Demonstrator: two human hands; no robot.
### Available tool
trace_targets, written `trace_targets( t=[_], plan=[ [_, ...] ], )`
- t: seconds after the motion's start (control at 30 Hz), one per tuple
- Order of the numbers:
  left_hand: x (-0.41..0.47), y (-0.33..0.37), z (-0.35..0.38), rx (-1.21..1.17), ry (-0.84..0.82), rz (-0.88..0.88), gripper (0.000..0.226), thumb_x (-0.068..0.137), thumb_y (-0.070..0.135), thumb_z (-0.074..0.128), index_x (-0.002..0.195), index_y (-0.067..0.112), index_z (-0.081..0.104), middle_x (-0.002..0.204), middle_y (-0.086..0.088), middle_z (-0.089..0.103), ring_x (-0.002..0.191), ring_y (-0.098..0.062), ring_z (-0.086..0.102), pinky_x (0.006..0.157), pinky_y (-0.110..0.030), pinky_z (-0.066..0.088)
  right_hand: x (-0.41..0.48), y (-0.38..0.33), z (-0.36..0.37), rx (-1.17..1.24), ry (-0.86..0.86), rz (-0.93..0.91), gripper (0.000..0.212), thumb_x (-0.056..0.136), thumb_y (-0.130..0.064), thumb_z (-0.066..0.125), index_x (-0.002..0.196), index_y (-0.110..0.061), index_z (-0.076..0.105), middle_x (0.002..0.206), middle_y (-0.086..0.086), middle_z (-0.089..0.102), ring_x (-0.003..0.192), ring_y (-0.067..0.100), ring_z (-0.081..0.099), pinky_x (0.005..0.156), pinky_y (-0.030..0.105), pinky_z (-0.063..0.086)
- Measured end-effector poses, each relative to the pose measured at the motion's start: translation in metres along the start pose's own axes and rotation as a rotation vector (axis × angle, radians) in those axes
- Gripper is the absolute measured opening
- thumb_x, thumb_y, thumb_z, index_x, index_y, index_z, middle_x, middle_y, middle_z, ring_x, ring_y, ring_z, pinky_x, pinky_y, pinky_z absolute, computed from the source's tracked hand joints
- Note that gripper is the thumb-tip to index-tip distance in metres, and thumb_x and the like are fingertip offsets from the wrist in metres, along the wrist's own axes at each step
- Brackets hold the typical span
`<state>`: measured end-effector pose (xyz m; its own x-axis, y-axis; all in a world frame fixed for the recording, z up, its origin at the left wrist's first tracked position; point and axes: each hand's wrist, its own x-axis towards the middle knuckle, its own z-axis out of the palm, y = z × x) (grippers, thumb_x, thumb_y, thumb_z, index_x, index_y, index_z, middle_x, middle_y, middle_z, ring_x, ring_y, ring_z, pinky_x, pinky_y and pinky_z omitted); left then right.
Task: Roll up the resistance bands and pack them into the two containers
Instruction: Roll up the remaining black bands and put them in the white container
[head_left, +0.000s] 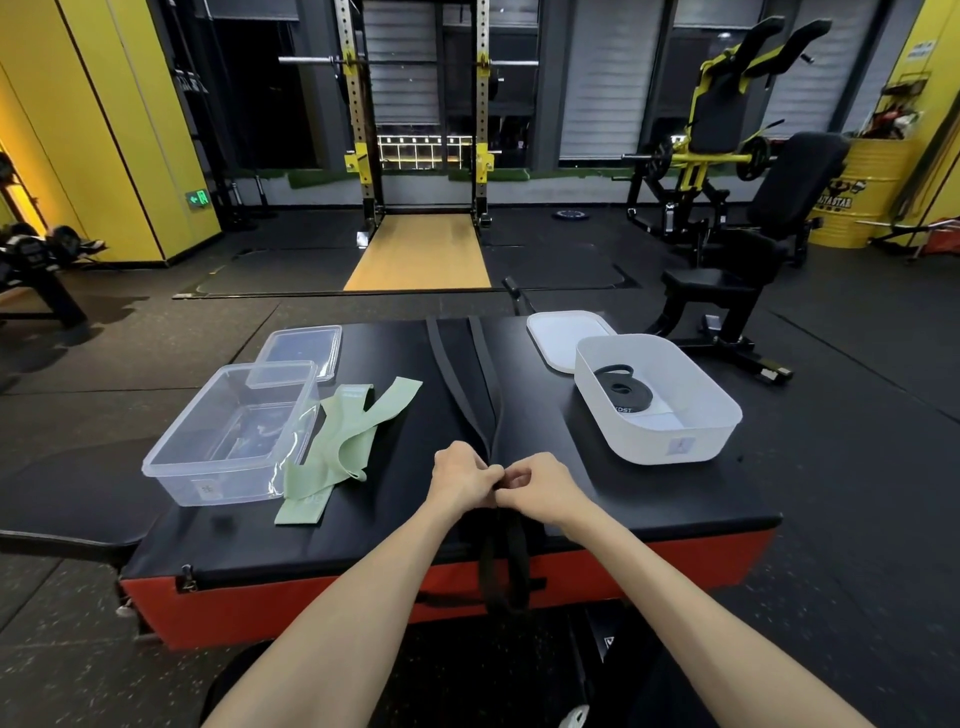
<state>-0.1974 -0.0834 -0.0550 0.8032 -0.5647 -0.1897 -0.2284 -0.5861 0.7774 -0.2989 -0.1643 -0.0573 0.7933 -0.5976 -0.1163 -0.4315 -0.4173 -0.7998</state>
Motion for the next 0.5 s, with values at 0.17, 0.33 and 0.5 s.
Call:
trace_targets(
  t=[0.17,0.33,0.5],
  plan=[
    [0.002,0.0,0.0,0.019,0.045,0.016,0.016,0.075,0.017,0.066,0.068,0.002,0.069,0.06,-0.007,0.065,0.061,-0.018,0.065,0.051,-0.024,0.05,-0.001,-0.003,0.013,-0.16,0.044,-0.002,0.034,0.06,-0.036,0.079,0.069,-0.011,0.058,0.061,-0.007,0.054,0.057,0.009,0.051,0.051,0.022,0.038],
    [0.005,0.005,0.003,-0.001,0.067,0.026,0.02,0.077,0.019,0.07,0.075,-0.001,0.07,0.072,-0.01,0.067,0.07,-0.021,0.065,0.053,-0.023,0.047,-0.006,-0.013,0.028,-0.281,0.075,0.047,0.055,0.057,-0.046,0.081,0.104,-0.025,0.063,0.104,0.002,0.057,0.088,0.023,0.063,0.063,0.027,0.045],
    [0.007,-0.001,0.005,-0.004,0.015,0.038,0.021,0.079,0.018,0.064,0.07,0.001,0.072,0.063,-0.008,0.069,0.057,-0.014,0.067,0.054,-0.022,0.054,-0.002,-0.009,0.021,-0.175,0.105,0.178,0.03,0.065,-0.018,0.075,0.088,-0.012,0.057,0.095,0.006,0.061,0.077,0.023,0.06,0.053,0.024,0.043]
  ],
)
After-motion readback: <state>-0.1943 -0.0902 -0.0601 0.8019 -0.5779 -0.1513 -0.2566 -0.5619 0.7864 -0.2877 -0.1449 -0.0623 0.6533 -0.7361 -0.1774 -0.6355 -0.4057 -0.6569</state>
